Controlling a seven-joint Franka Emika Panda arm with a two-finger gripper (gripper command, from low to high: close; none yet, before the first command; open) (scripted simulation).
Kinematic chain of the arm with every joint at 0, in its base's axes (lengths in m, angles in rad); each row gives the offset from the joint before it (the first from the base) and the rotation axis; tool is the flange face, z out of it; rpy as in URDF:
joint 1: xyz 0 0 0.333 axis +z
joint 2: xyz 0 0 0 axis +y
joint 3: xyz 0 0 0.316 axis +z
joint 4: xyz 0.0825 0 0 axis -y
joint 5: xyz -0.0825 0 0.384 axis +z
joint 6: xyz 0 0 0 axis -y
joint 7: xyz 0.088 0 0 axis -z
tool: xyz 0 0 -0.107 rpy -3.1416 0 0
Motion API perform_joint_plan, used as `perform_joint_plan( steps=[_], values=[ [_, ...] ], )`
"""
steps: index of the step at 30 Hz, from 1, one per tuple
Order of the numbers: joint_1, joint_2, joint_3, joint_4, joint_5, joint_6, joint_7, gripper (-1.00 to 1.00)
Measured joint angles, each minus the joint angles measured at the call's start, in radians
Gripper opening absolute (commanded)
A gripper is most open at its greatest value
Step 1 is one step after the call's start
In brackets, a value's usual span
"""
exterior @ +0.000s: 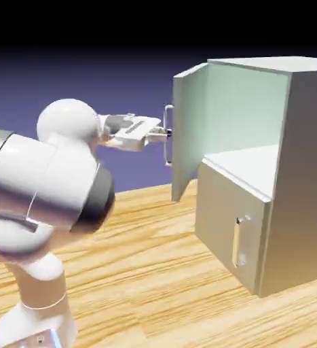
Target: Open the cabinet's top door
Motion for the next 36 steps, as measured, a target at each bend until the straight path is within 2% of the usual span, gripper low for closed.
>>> perform_joint_plan(
  steps=[7,18,35,36],
  values=[
    [0.113,-0.254,0.025,0.159,0.260,-0.145,0.175,-1.00],
    [0.185,-0.652,0.005,0.477,0.603,-0.237,0.349,-1.00],
    [0.125,-1.241,-0.056,1.080,0.948,-0.370,0.323,-1.00],
    [0.120,-1.259,-0.059,1.101,0.956,-0.376,0.318,1.00]
  ],
)
